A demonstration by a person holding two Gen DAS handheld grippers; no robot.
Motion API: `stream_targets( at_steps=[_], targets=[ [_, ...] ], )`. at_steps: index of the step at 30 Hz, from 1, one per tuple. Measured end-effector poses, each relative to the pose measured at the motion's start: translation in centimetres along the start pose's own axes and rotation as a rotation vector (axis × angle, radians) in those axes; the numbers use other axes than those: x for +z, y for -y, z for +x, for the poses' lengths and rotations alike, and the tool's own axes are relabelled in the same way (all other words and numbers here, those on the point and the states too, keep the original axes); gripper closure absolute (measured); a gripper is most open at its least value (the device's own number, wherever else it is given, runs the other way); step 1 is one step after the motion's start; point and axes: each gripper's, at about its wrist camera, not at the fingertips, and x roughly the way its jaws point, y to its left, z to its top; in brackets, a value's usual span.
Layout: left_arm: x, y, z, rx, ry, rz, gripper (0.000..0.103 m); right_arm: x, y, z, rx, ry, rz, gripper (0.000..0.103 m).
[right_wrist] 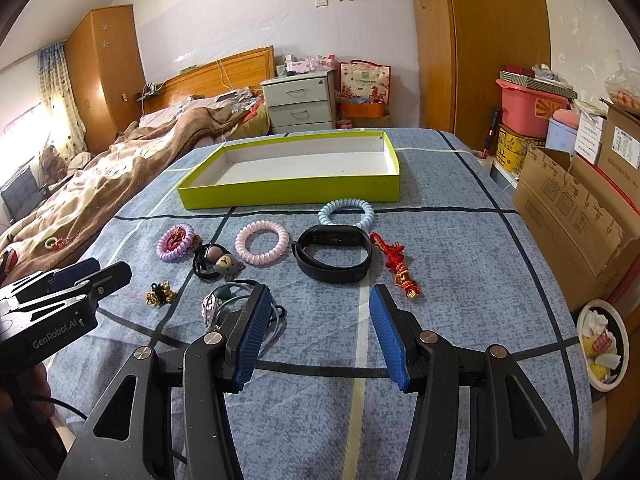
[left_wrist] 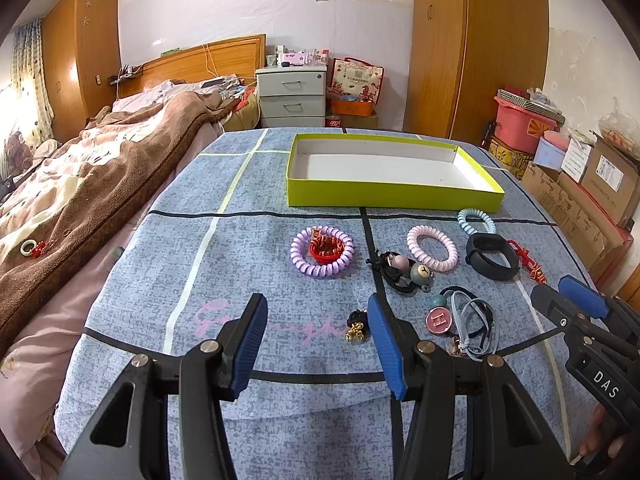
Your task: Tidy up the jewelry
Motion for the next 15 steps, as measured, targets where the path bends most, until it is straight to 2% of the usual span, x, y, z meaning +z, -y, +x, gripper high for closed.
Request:
stream_targets(
  at_steps=[15],
  targets=[
    [-0.05, 0.05, -0.2, 0.008, 0.007, 0.006, 0.049, -0.03, 0.04, -0.15, 0.002, 0.005, -0.001, 0.051]
  ],
)
